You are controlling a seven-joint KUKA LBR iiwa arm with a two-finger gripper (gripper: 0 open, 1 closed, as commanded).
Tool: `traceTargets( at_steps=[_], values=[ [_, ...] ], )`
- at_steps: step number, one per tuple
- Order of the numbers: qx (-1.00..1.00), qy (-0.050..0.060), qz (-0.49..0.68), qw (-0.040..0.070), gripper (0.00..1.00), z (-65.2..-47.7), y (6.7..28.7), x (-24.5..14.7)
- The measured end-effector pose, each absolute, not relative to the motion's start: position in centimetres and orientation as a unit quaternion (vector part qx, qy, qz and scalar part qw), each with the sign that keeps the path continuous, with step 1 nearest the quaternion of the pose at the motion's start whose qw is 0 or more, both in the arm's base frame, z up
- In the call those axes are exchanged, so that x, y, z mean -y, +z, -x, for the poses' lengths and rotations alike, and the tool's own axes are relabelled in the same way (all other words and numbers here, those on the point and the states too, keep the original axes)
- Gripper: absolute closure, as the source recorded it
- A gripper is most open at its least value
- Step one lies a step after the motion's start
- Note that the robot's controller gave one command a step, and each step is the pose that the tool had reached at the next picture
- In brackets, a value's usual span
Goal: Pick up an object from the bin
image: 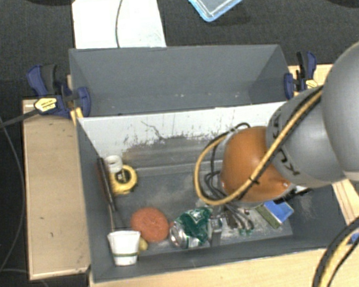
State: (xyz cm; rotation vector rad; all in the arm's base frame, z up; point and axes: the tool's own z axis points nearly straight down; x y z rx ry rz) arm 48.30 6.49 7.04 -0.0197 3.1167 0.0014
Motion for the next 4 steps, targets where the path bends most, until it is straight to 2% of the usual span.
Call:
traceTargets(
  at_steps=[1, 2, 4],
  values=[
    [-1.000, 0.001, -0.004, 0.014, 1.00, -48.6, 9.9, -8.2],
    [-1.000, 0.001, -0.004, 0.014, 1.00, -48.6, 9.9, -8.2],
    [-1.000, 0.001, 0.020, 0.014, 1.00, -48.1, 7.7, -7.9]
  ],
)
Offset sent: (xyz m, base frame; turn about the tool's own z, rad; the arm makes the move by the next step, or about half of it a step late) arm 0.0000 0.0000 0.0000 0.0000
